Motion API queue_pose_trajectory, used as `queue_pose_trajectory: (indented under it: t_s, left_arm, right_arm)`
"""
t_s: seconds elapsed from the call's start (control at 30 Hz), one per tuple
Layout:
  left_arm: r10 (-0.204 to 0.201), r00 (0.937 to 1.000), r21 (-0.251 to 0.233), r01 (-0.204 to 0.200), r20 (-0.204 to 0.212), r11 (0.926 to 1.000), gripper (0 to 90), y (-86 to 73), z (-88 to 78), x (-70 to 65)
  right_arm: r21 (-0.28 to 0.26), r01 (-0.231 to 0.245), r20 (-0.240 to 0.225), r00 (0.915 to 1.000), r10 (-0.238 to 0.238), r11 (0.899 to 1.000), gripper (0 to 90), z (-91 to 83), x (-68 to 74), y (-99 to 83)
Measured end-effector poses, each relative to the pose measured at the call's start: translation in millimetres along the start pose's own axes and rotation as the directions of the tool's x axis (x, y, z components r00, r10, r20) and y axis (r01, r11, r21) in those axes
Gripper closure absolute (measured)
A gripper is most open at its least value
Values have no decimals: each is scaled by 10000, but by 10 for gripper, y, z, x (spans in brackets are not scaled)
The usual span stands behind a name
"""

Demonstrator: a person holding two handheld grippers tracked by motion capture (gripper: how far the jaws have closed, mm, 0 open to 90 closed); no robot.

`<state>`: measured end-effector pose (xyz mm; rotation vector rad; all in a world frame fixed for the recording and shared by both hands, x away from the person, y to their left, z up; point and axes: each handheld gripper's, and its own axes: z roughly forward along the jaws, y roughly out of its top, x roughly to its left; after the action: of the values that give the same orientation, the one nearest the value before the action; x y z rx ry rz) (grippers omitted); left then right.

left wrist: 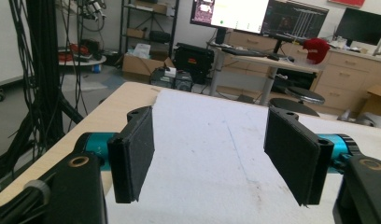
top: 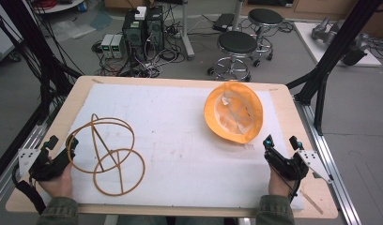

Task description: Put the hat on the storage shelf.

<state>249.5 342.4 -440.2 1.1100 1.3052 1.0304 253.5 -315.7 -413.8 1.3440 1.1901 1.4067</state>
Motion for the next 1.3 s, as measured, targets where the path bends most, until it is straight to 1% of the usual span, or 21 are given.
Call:
queue_pose_trajectory:
  t_s: [0.07, 0.1, 0.17, 0.2, 0.3, 0.37, 0.4, 0.57, 0.63, 0.67, 0.83, 0.9, 0.93, 1.0, 1.03, 1.07, 1.1, 1.2, 1.23, 1.27, 1.3]
  left_arm:
    - [-25, 9998, 17, 24, 181, 10000, 332, -4, 14, -20]
    - [-38, 9997, 46, 36, 248, 10000, 331, -5, 21, -26]
    - [-44, 9996, 78, 41, 290, 10000, 330, -8, 24, -30]
    - [-66, 9992, 78, 63, 390, 9999, 329, -9, 31, -37]
    - [-109, 9990, 103, 105, 430, 9999, 329, -13, 34, -33]
    - [-132, 9987, 203, 123, 486, 9997, 329, -25, 35, -22]
    - [-162, 9986, 214, 151, 508, 9997, 329, -28, 37, -20]
    - [-304, 9974, 166, 294, 646, 9994, 328, -31, 32, -20]
    - [-388, 9963, 85, 383, 764, 9992, 325, -31, 32, -22]
    - [-401, 9962, 105, 394, 768, 9992, 325, -33, 33, -20]
    - [-501, 9962, 108, 495, 706, 9987, 325, -38, 36, -15]
    - [-489, 9964, 93, 484, 685, 9988, 325, -37, 35, -13]
    - [-521, 9965, 94, 516, 649, 9986, 325, -36, 36, -6]
    - [-529, 9966, 98, 523, 627, 9986, 325, -36, 36, -1]
    - [-522, 9967, 92, 518, 615, 9986, 326, -36, 36, 4]
    - [-533, 9967, 83, 529, 612, 9986, 326, -36, 37, 7]
    - [-549, 9968, 69, 545, 589, 9985, 325, -37, 39, 10]
    - [-601, 9964, 79, 597, 591, 9982, 326, -38, 47, 14]
    - [-617, 9963, 101, 612, 590, 9981, 327, -41, 53, 14]
    - [-610, 9963, 112, 604, 598, 9981, 327, -42, 55, 15]
    - [-619, 9962, 157, 610, 619, 9980, 327, -44, 58, 18]
  right_arm:
    - [23, 102, -19, 9999, -102, 9999, 110, 37, 8, 27]
    - [-7, 256, -99, 9996, -256, 9997, 109, 67, 9, 45]
    - [16, 449, 60, 9990, -449, 9990, 110, 126, 30, 91]
    - [16, 625, 74, 9980, -625, 9980, 110, 164, 43, 121]
    - [5, 1056, 4, 9944, -1056, 9944, 110, 228, 87, 184]
    - [8, 1155, -37, 9933, -1155, 9933, 110, 244, 111, 206]
    - [-24, 1390, -71, 9903, -1390, 9903, 110, 278, 136, 239]
    - [-70, 1437, -175, 9895, -1438, 9896, 109, 356, 162, 298]
    - [203, 1193, -234, 9926, -1189, 9926, 109, 443, 170, 328]
    - [292, 1204, -213, 9926, -1198, 9923, 109, 475, 169, 336]
    - [406, 1333, -256, 9909, -1324, 9902, 109, 616, 195, 378]
    - [405, 1337, -250, 9908, -1327, 9902, 109, 638, 199, 383]
    - [494, 1304, -210, 9914, -1295, 9902, 109, 705, 208, 397]
    - [513, 1328, -196, 9911, -1320, 9898, 109, 738, 208, 402]
    - [595, 1344, -174, 9909, -1336, 9891, 109, 805, 208, 417]
    - [595, 1344, -174, 9909, -1336, 9891, 109, 805, 208, 417]
    - [610, 1379, -180, 9904, -1371, 9886, 109, 860, 200, 425]
    - [832, 1445, -196, 9895, -1433, 9860, 109, 920, 196, 430]
    - [1013, 1479, -232, 9890, -1463, 9838, 109, 988, 192, 433]
    - [1013, 1479, -232, 9890, -1463, 9838, 109, 988, 192, 433]
    - [1236, 1527, -299, 9882, -1502, 9805, 109, 1042, 192, 442]
